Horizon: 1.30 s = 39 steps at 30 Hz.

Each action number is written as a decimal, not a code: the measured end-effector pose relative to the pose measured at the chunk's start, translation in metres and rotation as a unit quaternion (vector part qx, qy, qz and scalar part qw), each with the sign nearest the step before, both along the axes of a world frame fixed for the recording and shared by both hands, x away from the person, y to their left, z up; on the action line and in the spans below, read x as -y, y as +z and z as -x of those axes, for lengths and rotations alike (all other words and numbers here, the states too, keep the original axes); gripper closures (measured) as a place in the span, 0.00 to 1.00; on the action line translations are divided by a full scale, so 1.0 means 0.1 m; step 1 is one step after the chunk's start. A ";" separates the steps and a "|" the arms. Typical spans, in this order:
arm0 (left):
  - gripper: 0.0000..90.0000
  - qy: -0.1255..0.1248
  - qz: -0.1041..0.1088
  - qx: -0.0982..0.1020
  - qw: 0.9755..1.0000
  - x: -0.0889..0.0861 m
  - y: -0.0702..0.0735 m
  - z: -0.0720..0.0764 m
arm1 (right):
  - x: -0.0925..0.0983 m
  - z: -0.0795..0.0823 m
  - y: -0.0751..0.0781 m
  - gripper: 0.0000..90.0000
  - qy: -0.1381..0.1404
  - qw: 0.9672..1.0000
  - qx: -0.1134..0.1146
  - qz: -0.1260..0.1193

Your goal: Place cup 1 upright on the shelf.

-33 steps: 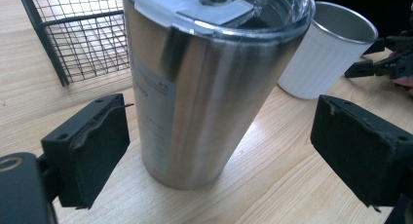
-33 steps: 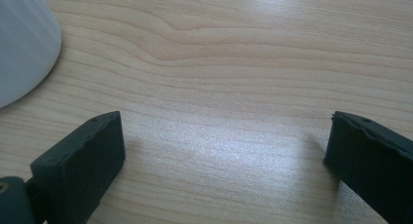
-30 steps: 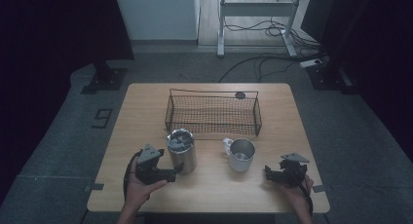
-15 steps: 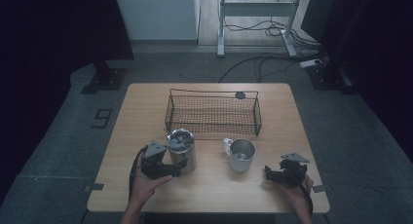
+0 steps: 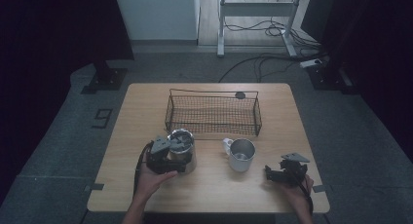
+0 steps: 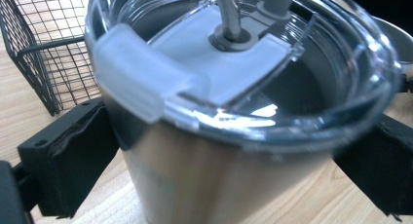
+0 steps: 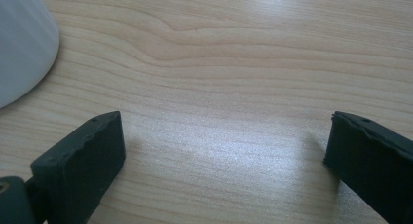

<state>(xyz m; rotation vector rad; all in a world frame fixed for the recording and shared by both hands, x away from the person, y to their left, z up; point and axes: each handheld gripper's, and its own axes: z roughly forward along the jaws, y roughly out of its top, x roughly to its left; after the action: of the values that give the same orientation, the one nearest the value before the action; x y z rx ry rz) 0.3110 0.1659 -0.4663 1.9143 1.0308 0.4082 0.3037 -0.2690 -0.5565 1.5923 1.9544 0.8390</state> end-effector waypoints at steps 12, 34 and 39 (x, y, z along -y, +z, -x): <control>0.00 -0.005 -0.008 0.009 1.000 0.09 -0.11 -0.15 | 0.01 0.00 0.00 0.01 0.001 1.000 0.000 0.000; 0.04 -0.004 -0.023 0.035 0.999 0.10 -0.09 -0.12 | 0.01 0.00 0.00 0.03 -0.003 1.000 0.003 0.000; 0.04 0.000 -0.018 0.037 0.999 0.05 -0.07 -0.11 | 0.01 0.00 0.00 0.03 -0.004 1.000 0.004 -0.001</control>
<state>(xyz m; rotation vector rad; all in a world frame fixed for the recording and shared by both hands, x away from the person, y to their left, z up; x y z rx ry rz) 0.3222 0.1608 -0.4732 1.9160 0.9799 0.4970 0.3036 -0.2702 -0.5565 1.5943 1.9417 0.8418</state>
